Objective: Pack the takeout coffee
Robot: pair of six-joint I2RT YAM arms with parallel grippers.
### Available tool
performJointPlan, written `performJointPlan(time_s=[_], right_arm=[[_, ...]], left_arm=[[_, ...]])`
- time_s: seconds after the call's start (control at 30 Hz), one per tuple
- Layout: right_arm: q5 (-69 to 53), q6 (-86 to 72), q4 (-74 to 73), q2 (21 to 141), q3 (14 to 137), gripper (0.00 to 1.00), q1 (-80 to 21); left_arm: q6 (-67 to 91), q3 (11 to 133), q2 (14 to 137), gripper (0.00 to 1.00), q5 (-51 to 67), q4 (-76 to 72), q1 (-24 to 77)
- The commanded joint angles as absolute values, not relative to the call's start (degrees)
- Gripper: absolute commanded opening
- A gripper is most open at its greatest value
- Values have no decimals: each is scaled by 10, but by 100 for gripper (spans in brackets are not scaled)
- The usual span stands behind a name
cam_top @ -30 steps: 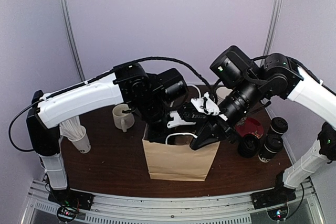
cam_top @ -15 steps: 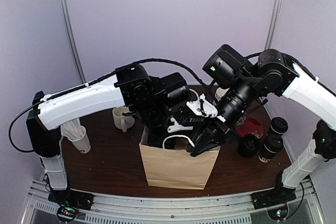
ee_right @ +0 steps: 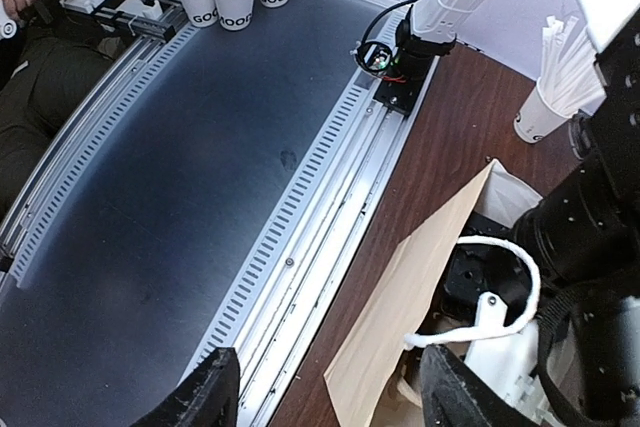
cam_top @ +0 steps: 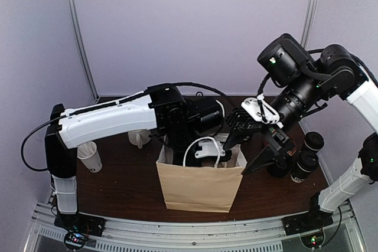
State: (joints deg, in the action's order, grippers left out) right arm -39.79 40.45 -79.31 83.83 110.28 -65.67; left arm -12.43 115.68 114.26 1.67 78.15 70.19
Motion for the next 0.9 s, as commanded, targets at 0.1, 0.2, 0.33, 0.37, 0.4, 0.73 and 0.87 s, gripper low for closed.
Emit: performJointPlan(time_s=[0.1,0.2,0.33,0.37,0.4,0.73,0.87], right_arm=[[-326,424,-824,784,1111,67,-651],[-307,429,-828,769,1108,70,-644],[-291,432,-828,751,1105,71,-627],[-291,432,-828,748,1105,72,-623],[-291,431,-828,746,1105,72,-621],[-290,428,-818,740,1093,74,-598],[-292,428,-814,747,1093,75,-586]], left_arm=[[-106,1144,1187,32,9,801,704],[-102,1145,1200,32,9,801,705],[-98,1143,1226,32,8,804,705],[-98,1145,1234,32,9,806,705],[-97,1146,1240,32,9,807,705],[-92,1159,1242,46,9,807,705],[-86,1160,1217,54,-8,807,705]])
